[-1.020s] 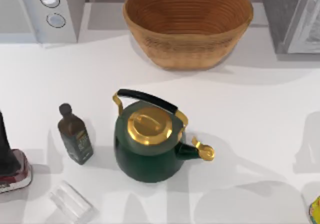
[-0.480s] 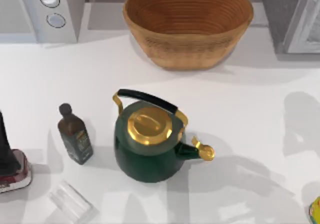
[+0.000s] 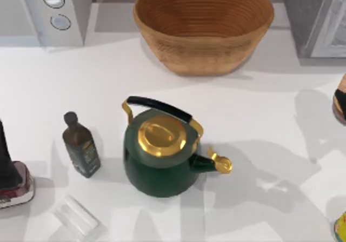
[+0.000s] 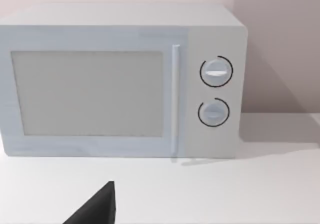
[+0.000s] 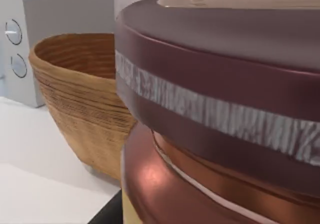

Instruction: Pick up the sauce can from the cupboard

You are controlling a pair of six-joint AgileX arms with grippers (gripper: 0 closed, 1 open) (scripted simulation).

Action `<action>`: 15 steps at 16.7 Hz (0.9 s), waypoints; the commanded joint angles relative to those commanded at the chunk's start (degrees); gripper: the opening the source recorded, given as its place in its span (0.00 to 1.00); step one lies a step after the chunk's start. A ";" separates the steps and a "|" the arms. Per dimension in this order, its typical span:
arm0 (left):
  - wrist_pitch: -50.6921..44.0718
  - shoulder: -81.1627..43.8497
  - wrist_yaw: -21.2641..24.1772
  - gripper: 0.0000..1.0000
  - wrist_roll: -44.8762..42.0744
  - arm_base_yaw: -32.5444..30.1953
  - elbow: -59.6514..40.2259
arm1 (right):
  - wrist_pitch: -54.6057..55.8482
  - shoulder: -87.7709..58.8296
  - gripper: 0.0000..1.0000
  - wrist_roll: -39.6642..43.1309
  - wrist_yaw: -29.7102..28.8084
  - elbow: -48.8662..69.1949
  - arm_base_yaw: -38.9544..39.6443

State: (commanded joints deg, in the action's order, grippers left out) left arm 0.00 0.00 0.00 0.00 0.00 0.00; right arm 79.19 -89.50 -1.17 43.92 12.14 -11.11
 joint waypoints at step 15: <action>0.00 0.00 0.00 1.00 0.00 0.00 0.00 | 21.71 -30.50 0.00 -0.36 12.51 3.38 -2.66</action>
State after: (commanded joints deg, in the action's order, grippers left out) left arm 0.00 0.00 0.00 0.00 0.00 0.00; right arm 100.91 -120.00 -1.52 56.43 15.52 -13.77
